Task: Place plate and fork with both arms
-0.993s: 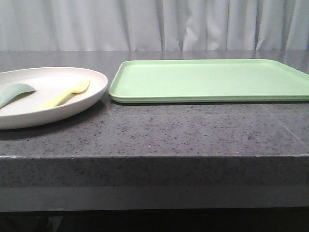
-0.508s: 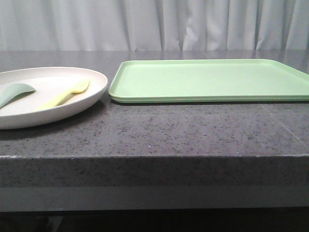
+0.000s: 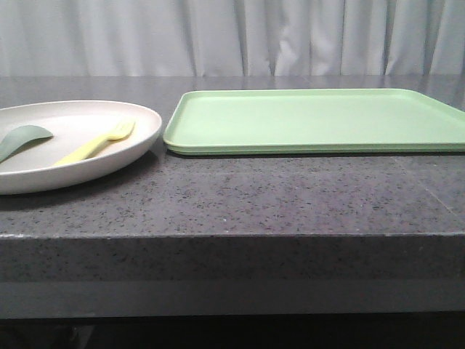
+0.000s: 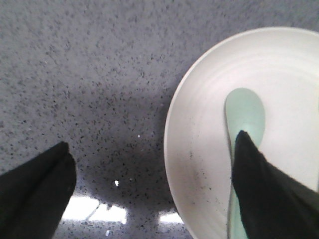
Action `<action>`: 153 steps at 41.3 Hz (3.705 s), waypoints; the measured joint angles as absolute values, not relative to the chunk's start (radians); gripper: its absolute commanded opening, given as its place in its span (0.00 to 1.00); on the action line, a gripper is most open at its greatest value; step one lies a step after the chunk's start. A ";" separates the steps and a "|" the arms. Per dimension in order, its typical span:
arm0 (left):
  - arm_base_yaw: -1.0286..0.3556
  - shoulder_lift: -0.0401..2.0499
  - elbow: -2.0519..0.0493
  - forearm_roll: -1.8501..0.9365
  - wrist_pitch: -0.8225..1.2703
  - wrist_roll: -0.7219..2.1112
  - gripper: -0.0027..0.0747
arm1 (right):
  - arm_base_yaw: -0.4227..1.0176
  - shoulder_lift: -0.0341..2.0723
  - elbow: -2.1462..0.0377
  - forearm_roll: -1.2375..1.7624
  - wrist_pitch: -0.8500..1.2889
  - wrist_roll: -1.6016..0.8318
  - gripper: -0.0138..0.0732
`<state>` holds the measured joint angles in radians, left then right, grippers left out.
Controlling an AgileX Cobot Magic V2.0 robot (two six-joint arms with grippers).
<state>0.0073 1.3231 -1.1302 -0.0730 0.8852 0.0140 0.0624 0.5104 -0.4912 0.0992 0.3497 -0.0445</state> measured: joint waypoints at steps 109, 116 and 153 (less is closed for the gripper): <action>-0.238 1.919 -1.790 -0.512 1.074 0.015 0.01 | 0.062 0.513 -0.491 0.099 0.373 -0.044 0.85; -0.338 2.073 -1.979 -0.513 1.074 -0.039 0.01 | 0.062 0.513 -0.491 0.099 0.374 -0.044 0.85; -0.424 2.283 -2.221 -0.432 1.074 -0.225 0.40 | 0.062 0.513 -0.491 0.099 0.376 -0.044 0.85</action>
<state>-0.4241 2.2835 -2.2206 -0.4320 1.0740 -0.2255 0.0624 0.5127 -0.4912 0.0992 0.3756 -0.0445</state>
